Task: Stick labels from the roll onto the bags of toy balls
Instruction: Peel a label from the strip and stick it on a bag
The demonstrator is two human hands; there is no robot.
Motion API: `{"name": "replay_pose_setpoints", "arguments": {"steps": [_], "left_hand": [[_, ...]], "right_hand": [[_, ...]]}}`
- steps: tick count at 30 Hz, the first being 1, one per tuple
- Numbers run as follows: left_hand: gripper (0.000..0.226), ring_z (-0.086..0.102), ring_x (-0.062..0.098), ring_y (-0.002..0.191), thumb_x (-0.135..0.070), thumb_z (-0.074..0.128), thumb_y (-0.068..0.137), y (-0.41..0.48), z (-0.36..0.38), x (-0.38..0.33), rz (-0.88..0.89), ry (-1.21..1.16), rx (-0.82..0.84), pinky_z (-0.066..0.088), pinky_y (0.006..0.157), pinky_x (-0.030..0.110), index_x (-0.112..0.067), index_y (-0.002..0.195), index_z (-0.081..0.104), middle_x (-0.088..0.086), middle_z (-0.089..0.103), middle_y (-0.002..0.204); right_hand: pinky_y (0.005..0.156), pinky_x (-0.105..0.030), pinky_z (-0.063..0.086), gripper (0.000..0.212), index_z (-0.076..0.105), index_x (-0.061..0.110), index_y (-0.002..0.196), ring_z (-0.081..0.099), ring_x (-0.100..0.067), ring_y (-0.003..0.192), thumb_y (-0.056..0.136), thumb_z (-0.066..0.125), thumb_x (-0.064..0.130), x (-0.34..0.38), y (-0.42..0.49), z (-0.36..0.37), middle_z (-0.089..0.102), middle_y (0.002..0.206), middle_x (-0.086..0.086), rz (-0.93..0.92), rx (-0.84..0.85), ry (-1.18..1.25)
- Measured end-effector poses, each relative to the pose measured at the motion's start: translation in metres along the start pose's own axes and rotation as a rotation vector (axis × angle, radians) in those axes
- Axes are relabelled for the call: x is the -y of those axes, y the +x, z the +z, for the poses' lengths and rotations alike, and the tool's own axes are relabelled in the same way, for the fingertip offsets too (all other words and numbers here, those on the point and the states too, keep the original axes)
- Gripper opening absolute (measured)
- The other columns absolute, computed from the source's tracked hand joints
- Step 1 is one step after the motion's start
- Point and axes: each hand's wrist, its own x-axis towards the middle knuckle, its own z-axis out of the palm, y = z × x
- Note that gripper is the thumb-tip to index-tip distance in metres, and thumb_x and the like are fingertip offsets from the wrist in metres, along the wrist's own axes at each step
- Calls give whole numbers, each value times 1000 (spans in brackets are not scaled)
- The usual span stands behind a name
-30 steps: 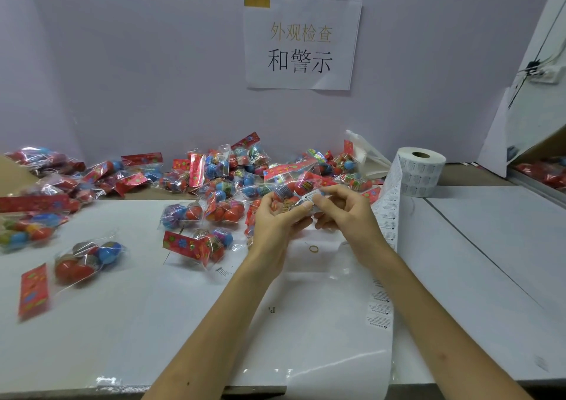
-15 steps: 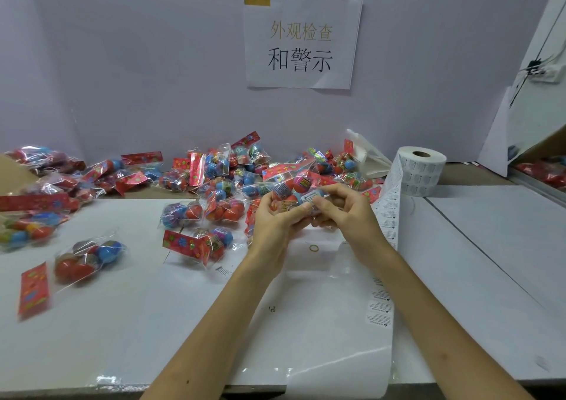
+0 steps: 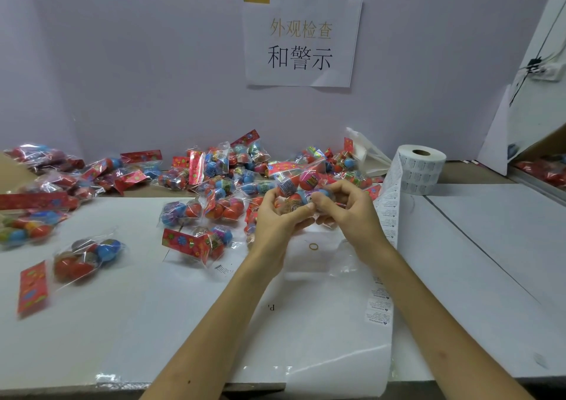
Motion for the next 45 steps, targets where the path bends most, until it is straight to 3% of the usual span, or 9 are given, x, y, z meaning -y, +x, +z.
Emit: {"name": "replay_pose_setpoints", "arguments": {"steps": [5,9,12,17,24,28,32,35,45], "left_hand": [[50,77,25,93,-31,87,75,-3,2,-4,20,22,-5,61,74,30,-17,117,62,3,79,99],[42,77,25,90,-20,82,85,-1,-1,-1,15,47,-34,61,75,34,-15,121,62,3,78,99],[53,76,26,91,-16,80,86,0,0,-1,4,43,-48,61,78,37,-11,132,56,8,77,105],[50,76,26,89,-15,79,87,0,0,-1,12,30,-51,61,74,33,-9,132,56,10,77,105],[41,77,24,90,-19,77,89,-2,2,-1,6,20,-28,60,70,28,-10,125,59,5,78,100],[68,76,26,97,-34,89,76,-5,5,-3,-1,68,-19,61,76,30,-13,131,54,14,73,117],[71,74,28,102,-29,87,78,-4,4,-4,-27,95,-44,63,85,39,-14,137,51,18,67,128],[52,75,28,101,-22,84,82,-3,4,-4,-32,66,-41,63,81,34,-24,124,53,15,71,122],[45,76,28,94,-19,80,87,-2,2,-2,-11,31,-53,62,78,35,-11,126,59,15,76,108]], "right_hand": [[59,-25,55,13,63,8,86,69,-16,64,91,74,14,0,0,-2,69,68,3,-9,22,7],[61,-28,57,11,62,3,87,68,-17,66,93,70,9,-1,1,-2,68,69,0,22,57,51],[62,-29,59,13,61,7,83,67,-17,66,95,67,6,0,2,-3,68,69,-1,47,73,87],[70,-41,55,19,61,12,78,66,-24,65,97,64,10,-1,4,-4,66,67,-2,86,67,88],[61,-31,56,20,62,11,78,65,-21,62,98,63,10,0,2,-4,66,68,-4,60,48,72],[57,-28,55,19,62,6,78,65,-19,59,98,63,6,1,1,-3,66,64,-3,-5,14,9],[59,-29,57,16,62,-6,86,66,-23,63,98,62,5,-1,1,-1,68,70,-10,-4,33,8],[59,-30,56,17,62,-8,90,65,-24,62,99,61,6,-2,2,-2,68,72,-14,5,47,10],[60,-29,57,18,64,-5,94,65,-22,60,99,63,12,-5,3,0,70,76,-13,-19,56,-3]]}}
